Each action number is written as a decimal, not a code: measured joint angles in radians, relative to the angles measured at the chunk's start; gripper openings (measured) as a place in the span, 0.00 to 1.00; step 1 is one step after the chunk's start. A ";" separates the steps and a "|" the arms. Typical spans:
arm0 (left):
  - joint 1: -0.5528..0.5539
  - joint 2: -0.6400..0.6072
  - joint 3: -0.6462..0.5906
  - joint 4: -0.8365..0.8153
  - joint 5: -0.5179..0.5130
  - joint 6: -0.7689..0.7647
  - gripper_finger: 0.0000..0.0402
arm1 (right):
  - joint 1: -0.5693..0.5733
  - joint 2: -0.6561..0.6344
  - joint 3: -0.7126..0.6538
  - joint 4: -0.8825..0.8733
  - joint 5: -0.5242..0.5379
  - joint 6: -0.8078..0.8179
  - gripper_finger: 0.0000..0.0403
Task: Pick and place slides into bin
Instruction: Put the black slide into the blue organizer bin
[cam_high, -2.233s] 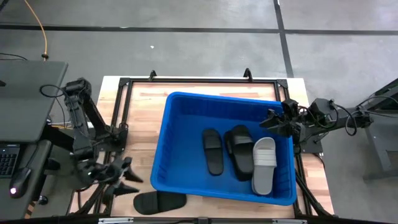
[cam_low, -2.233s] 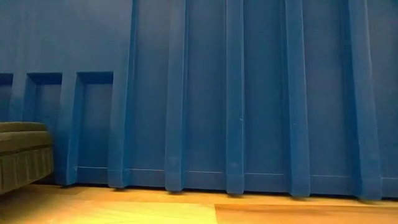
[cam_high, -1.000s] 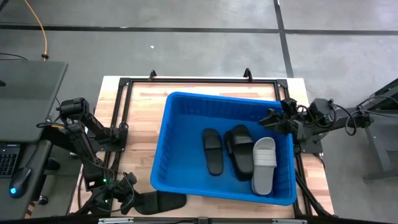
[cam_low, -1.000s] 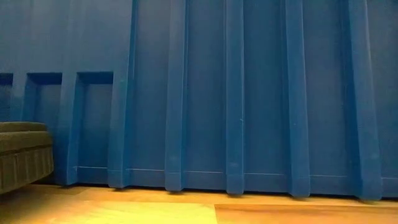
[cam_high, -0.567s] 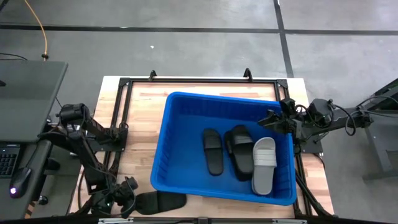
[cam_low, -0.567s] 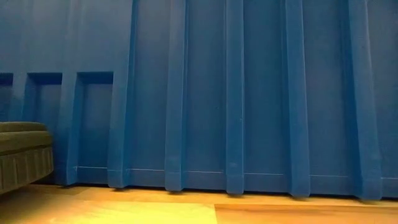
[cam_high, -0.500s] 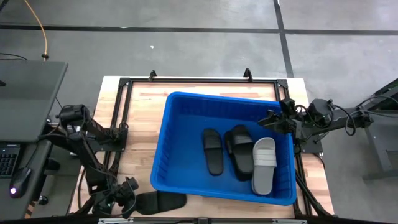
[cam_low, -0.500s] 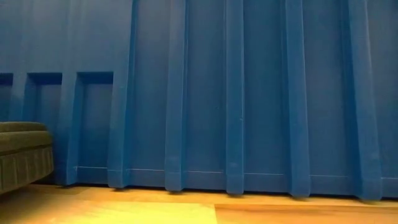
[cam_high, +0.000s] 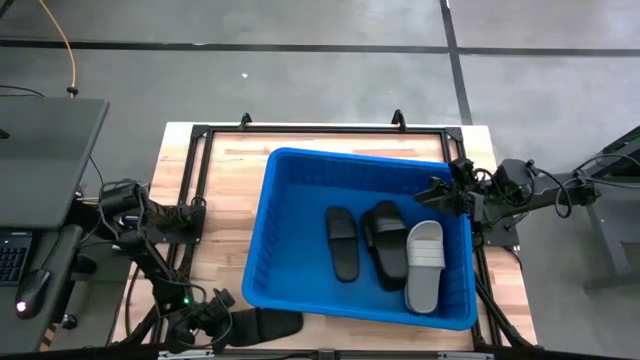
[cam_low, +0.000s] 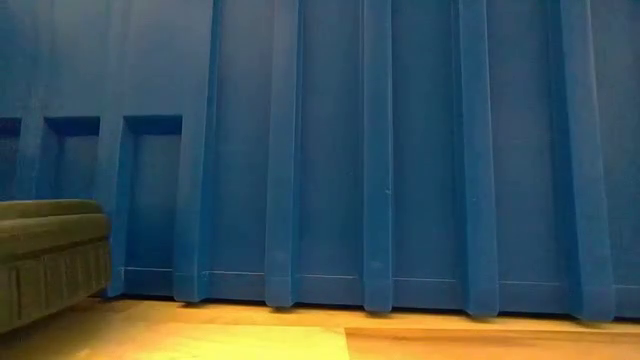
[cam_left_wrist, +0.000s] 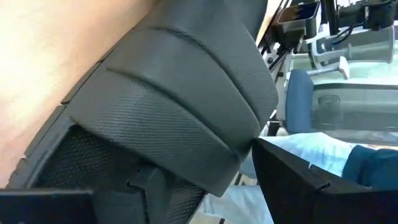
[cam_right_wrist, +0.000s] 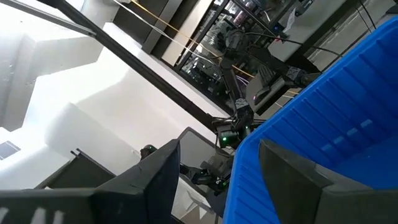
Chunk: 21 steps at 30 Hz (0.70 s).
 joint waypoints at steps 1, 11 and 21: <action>0.000 0.001 0.000 0.000 0.003 0.000 0.49 | 0.000 0.000 0.000 -0.001 0.001 0.002 0.51; -0.002 0.004 0.001 0.030 -0.001 0.058 0.05 | 0.000 0.000 0.000 -0.004 0.035 -0.001 0.51; -0.002 -0.021 0.015 0.136 0.028 0.122 0.01 | 0.000 0.000 0.000 -0.013 0.064 -0.001 0.51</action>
